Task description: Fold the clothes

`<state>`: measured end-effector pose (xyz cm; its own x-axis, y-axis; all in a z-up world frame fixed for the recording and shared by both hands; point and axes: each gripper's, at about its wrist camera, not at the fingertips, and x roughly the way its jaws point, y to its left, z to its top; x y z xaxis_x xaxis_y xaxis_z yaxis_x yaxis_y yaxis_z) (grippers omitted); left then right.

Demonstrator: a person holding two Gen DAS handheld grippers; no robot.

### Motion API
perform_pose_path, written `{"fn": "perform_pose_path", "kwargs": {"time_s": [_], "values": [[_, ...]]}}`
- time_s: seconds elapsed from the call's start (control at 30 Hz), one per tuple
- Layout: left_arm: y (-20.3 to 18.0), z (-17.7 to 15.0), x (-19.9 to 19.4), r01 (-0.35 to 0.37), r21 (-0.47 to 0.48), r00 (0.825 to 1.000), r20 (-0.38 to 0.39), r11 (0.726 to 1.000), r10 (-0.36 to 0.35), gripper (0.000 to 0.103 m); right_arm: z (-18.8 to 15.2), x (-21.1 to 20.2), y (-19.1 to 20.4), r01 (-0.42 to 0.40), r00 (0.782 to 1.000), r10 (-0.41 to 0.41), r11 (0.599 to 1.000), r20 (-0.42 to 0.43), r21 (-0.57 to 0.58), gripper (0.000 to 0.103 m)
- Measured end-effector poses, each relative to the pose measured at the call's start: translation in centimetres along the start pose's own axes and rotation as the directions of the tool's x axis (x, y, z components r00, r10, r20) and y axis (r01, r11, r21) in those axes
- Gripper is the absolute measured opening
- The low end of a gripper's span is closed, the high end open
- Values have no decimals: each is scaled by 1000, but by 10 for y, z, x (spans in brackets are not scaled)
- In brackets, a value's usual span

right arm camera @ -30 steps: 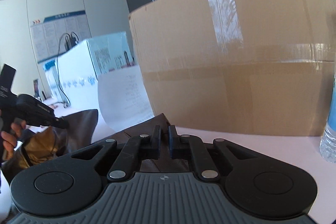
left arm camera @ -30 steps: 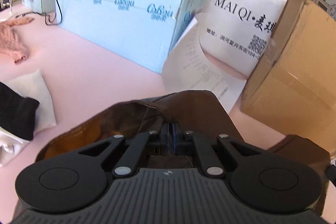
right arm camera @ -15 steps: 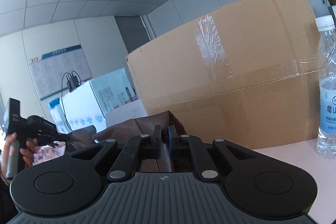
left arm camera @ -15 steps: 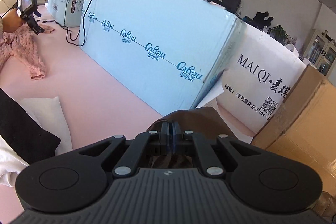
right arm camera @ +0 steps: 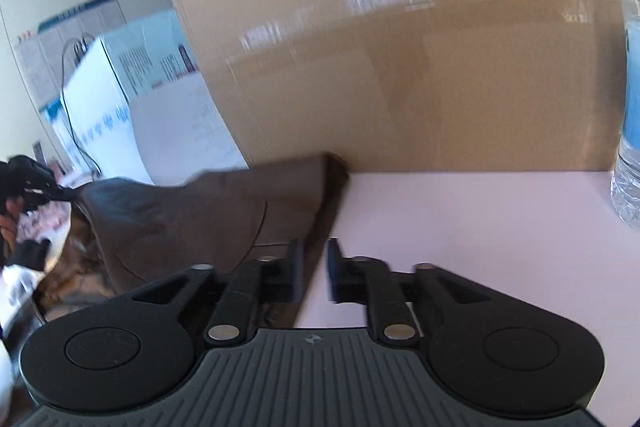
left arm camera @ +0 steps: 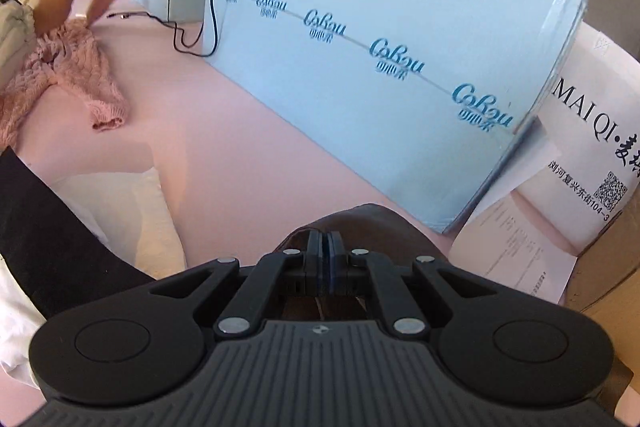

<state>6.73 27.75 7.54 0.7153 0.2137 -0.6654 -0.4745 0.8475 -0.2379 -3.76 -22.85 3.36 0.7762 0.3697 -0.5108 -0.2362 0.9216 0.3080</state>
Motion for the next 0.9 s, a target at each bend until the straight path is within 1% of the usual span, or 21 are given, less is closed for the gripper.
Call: {"fn": "perform_pose_path", "kwargs": {"time_s": [0.07, 0.13, 0.17, 0.2, 0.23, 0.27, 0.3, 0.33, 0.37, 0.47, 0.53, 0.6, 0.67, 0.73, 0.8, 0.87, 0.9], "values": [[7, -5, 3, 10, 21, 1000, -25, 1000, -9, 4, -2, 4, 1, 4, 1000, -4, 1000, -9, -10, 37], [11, -12, -1, 38, 59, 999, -36, 998, -36, 6, -3, 7, 2, -5, 1000, 4, 1000, -11, -9, 37], [13, -16, -6, 69, 88, 997, -37, 994, -65, 16, -4, 9, 2, -12, 1000, 11, 1000, -17, -10, 37], [16, -21, -13, 104, 118, 994, -37, 988, -100, 37, -5, 10, 2, -19, 1000, 19, 1000, -24, -11, 37], [20, -25, -21, 135, 141, 991, -33, 981, -132, 53, -7, 13, 2, -24, 999, 24, 1000, -33, -13, 37], [24, -30, -28, 164, 159, 986, -23, 974, -162, 82, -9, 17, 2, -22, 999, 21, 1000, -49, -21, 37], [30, -36, -39, 206, 179, 978, -6, 962, -208, 87, -10, 19, 2, -18, 998, 16, 999, -57, -28, 37], [33, -41, -46, 235, 192, 971, -6, 953, -238, 87, -12, 21, 4, -15, 998, 12, 999, -57, -48, 37], [35, -48, -54, 268, 218, 963, -21, 938, -270, 87, -12, 22, 5, -16, 998, 13, 998, -60, -56, 37], [34, -69, -71, 326, 295, 945, -65, 898, -321, 87, -12, 24, 8, -19, 998, 13, 997, -66, -81, 37], [30, -84, -74, 340, 341, 940, -81, 876, -332, 87, -13, 26, 11, -21, 997, 14, 994, -70, -105, 35], [26, -101, -68, 356, 374, 934, -115, 857, -338, 87, -14, 27, 16, -34, 997, 23, 989, -77, -141, 32], [23, -113, -55, 365, 376, 931, -150, 852, -332, 87, -16, 28, 21, -55, 995, 40, 982, -88, -179, 31], [20, -123, -38, 371, 360, 927, -195, 856, -320, 87, -17, 31, 27, -62, 995, 43, 975, -94, -212, 29], [18, -126, -40, 363, 391, 931, -176, 846, -319, 87, -16, 32, 28, -65, 994, 45, 975, -96, -213, 25], [18, -128, -40, 379, 393, 925, -180, 838, -334, 87, -14, 33, 21, -71, 994, 55, 982, -97, -174, 15], [18, -130, -40, 382, 397, 924, -179, 835, -338, 87, -14, 33, 20, -72, 994, 57, 984, -96, -164, 14]]}}
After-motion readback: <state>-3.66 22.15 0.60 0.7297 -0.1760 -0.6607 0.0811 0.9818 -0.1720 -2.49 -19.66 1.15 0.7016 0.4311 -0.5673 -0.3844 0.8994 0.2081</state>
